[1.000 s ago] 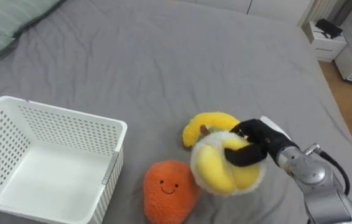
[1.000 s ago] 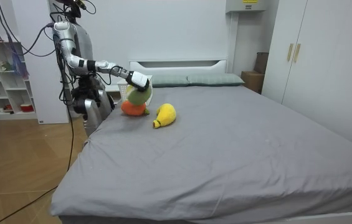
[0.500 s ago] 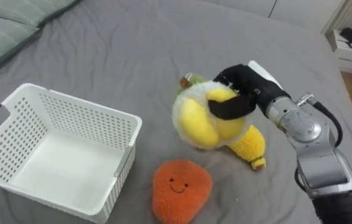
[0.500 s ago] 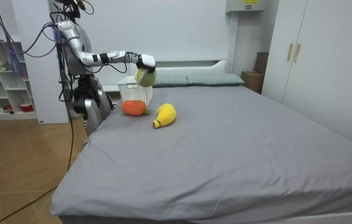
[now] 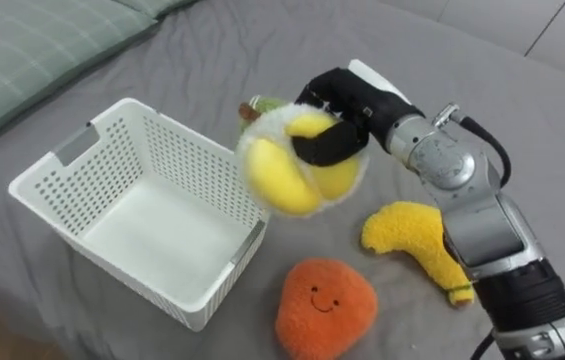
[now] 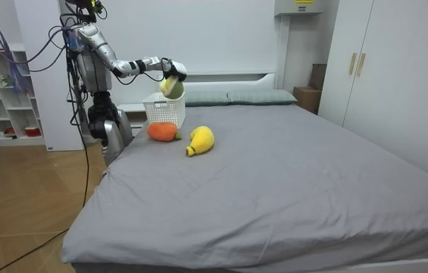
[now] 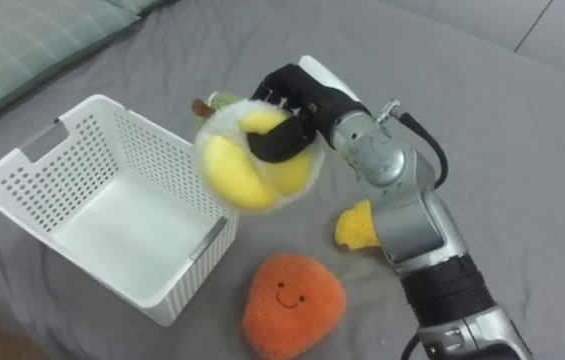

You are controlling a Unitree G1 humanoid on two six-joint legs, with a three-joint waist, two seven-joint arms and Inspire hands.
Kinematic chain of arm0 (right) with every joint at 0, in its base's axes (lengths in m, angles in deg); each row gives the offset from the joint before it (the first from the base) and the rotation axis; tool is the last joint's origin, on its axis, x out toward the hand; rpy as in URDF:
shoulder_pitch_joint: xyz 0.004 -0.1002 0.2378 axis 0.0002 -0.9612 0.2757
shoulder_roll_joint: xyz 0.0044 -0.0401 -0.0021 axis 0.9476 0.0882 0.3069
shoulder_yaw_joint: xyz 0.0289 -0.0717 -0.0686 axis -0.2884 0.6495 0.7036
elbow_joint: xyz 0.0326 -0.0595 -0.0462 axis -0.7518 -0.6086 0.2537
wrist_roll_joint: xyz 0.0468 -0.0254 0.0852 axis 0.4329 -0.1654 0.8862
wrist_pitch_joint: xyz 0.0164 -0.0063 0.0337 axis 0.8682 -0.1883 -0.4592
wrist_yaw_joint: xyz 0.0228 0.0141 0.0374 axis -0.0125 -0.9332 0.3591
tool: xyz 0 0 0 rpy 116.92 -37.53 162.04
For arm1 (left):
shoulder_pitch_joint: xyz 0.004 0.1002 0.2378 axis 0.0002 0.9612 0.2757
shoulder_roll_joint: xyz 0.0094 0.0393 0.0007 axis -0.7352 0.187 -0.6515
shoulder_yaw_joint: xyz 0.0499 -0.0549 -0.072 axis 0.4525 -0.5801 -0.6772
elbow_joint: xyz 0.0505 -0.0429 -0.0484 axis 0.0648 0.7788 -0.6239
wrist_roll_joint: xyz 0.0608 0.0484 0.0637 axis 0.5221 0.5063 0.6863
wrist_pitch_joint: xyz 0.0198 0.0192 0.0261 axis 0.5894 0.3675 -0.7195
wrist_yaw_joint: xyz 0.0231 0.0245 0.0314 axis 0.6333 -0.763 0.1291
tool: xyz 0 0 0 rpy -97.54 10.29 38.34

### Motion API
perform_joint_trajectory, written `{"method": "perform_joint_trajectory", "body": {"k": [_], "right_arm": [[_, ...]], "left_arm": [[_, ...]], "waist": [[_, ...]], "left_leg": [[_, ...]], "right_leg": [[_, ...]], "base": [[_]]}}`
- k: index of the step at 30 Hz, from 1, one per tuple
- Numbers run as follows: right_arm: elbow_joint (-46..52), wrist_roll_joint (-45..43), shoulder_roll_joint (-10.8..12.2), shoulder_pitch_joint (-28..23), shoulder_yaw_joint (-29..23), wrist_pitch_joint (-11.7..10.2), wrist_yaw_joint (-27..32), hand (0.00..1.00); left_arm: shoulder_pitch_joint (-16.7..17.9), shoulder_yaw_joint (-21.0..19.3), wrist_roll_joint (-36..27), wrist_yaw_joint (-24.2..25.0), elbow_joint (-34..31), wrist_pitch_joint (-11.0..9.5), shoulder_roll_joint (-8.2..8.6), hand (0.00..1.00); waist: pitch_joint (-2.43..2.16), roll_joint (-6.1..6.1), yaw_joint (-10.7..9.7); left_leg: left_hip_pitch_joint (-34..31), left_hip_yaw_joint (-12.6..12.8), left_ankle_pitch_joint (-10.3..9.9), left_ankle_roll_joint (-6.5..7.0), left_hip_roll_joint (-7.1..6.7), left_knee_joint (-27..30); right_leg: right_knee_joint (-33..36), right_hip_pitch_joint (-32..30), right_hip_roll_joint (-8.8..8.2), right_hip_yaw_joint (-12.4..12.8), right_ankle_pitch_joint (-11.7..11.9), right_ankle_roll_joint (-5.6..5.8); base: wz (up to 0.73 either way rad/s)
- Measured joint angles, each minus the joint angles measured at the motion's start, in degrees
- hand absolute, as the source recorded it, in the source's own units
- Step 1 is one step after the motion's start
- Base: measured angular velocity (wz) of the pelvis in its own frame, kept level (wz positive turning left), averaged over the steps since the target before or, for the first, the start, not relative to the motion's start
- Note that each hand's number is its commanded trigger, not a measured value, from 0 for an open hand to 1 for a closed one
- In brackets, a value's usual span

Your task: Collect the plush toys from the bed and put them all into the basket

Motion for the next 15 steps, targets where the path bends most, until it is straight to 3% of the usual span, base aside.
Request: {"method": "perform_joint_trajectory", "body": {"k": [8,12,15], "right_arm": [[-0.8,0.5,1.5,0.4,0.6,2.4,0.0,1.0],[-1.6,1.7,1.9,1.3,1.6,2.7,1.1,0.99],[-2.8,2.9,2.5,2.4,2.0,2.7,2.5,0.29]], "left_arm": [[-0.2,-0.1,0.1,-0.3,-0.4,2.6,0.04,0.0],[-0.4,-0.2,0.2,-0.3,-0.5,3.4,-0.2,0.0],[-1.0,-0.2,0.2,-0.3,-0.3,3.4,-0.35,0.0]], "waist": [[-0.04,-0.56,1.6],[0.03,-0.46,3.0],[0.04,-0.44,3.7]], "left_leg": [[-2.0,-3.6,0.3,0.23,-0.87,1.6],[-2.7,-4.5,0.5,0.22,-1.38,1.9],[-3.2,-5.5,0.7,0.27,-1.59,2.0]], "right_leg": [[0.0,0.3,-0.61,-3.9,0.0,0.02],[0.1,0.2,-0.68,-4.5,0.0,0.03],[0.1,0.2,-0.93,-5.3,0.0,0.07]], "base": [[0.23],[0.13],[0.16]]}}
